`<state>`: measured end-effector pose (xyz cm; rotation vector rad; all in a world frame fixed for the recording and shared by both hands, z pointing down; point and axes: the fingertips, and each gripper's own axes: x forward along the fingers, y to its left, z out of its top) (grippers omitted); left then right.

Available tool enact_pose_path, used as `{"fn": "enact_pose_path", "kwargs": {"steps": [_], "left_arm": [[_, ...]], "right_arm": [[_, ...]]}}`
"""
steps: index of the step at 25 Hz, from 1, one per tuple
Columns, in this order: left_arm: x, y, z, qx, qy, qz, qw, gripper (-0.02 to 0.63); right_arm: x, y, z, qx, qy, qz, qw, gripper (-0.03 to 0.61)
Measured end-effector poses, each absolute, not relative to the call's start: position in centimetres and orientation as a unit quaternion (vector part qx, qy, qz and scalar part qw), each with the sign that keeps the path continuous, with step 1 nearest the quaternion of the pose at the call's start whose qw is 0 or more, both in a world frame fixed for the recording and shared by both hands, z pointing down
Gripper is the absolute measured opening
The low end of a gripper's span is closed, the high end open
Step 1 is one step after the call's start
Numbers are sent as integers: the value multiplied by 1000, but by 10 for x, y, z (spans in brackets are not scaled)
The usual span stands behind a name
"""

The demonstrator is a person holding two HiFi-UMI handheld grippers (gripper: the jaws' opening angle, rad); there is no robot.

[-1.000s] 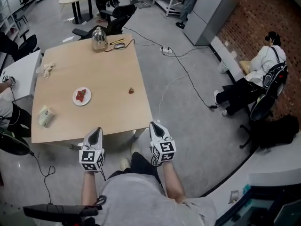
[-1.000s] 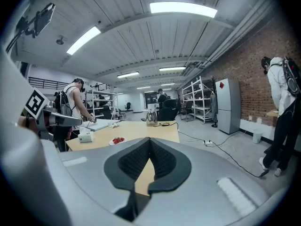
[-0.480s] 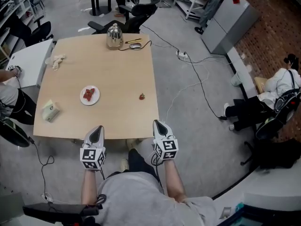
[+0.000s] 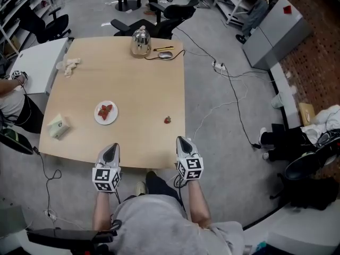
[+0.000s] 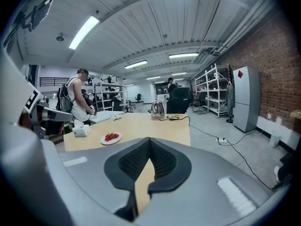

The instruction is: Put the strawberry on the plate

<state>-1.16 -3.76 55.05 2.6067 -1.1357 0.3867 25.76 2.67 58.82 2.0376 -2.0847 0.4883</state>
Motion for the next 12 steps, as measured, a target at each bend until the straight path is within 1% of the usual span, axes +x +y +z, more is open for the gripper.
{"fn": "enact_pose_path", "kwargs": {"steps": [12], "left_arm": [[5,-73,588,883,-402,173,167,18]], "right_arm": [[276,-36,639,660,-713,199,125,6]]}}
